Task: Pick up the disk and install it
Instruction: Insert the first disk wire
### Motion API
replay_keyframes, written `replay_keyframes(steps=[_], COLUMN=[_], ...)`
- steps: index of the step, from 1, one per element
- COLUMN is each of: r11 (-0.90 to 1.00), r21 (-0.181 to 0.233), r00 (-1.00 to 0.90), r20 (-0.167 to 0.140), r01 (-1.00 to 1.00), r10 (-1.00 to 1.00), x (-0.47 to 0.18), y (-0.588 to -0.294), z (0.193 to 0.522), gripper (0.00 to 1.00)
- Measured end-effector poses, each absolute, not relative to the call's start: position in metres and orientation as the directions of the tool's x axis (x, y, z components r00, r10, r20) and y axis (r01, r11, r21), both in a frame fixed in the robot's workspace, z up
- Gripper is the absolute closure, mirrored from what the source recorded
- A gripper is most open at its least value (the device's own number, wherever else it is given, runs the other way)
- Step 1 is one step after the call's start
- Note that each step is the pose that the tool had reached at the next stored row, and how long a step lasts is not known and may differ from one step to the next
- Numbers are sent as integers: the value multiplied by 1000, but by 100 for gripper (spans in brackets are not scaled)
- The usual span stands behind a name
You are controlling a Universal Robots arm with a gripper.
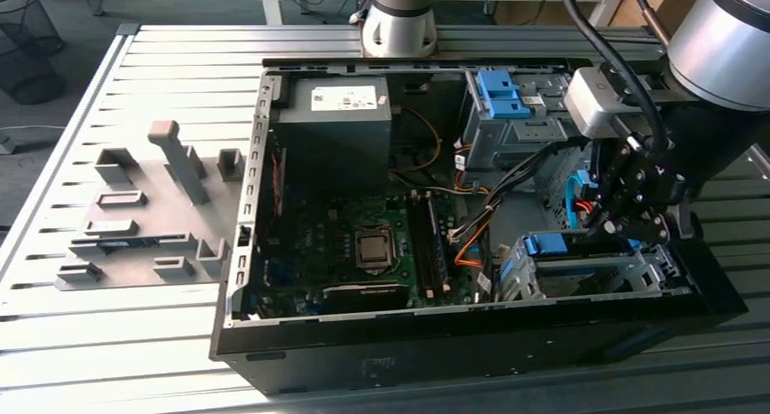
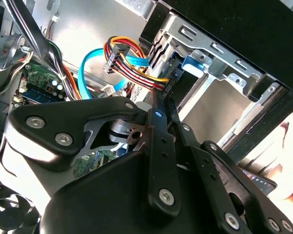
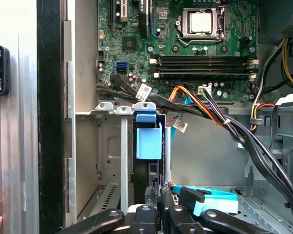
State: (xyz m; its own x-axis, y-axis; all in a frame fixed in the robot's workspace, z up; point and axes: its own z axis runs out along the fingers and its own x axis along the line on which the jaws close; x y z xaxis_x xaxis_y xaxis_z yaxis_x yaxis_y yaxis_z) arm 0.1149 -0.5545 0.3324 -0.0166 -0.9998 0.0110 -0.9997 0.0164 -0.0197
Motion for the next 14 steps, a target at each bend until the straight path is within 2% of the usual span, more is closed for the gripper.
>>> replay_keyframes(steps=[14], r11=[17], r21=[-17], r00=[-17], r20=[11], r01=[-1000], r10=[-1000], x=[115], y=[-554], z=[335], gripper=[84])
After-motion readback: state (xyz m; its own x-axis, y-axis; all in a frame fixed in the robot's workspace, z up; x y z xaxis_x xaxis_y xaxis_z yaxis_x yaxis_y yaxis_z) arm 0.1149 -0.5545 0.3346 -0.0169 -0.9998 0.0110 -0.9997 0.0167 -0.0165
